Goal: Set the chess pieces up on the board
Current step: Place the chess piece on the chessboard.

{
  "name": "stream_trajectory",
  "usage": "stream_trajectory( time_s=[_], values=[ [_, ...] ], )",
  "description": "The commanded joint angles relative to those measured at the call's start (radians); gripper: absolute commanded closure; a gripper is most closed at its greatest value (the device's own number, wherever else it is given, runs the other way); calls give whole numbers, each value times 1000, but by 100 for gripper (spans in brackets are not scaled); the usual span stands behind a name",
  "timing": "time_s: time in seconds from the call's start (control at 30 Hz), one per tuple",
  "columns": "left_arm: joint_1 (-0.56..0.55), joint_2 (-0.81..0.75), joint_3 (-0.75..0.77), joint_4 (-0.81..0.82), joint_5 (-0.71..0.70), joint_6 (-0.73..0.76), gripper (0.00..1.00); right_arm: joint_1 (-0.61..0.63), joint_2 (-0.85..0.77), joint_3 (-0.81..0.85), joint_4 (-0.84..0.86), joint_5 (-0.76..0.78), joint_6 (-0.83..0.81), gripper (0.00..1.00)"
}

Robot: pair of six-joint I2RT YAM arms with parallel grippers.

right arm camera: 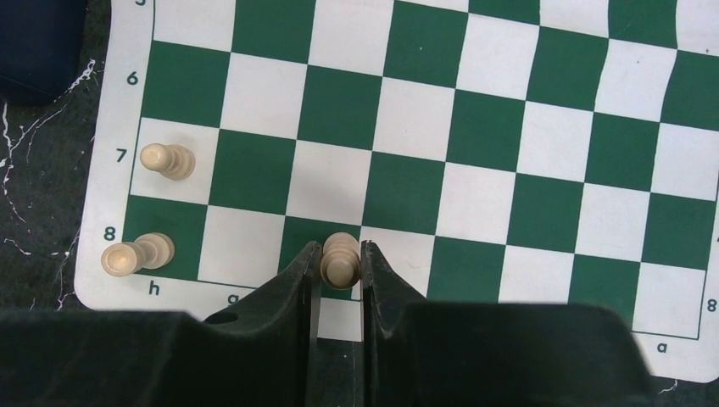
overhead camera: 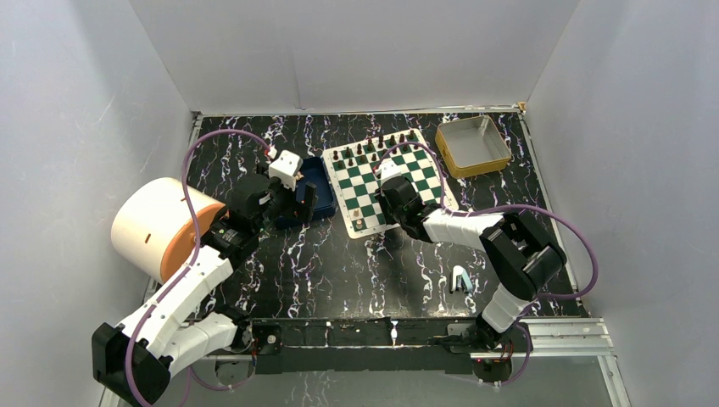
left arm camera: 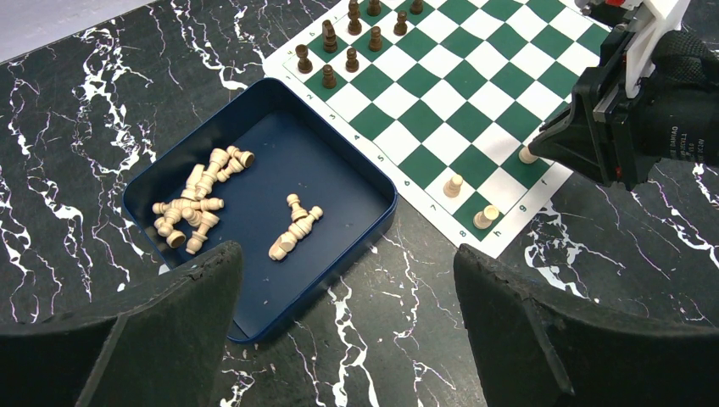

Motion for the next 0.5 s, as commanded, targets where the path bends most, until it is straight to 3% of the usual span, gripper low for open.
stream_trajectory(
  time_s=[0.0,0.17,0.47],
  values=[
    [-5,-20,5,8,-12,8,8,9,18,43,-53,50,11,82],
    [-5,-23,5,8,-11,8,9,8,8,82,-117,129,-5,82],
    [-5,-22,5,11,-11,8,8,-1,7,81,-135,133,21,82]
  ],
)
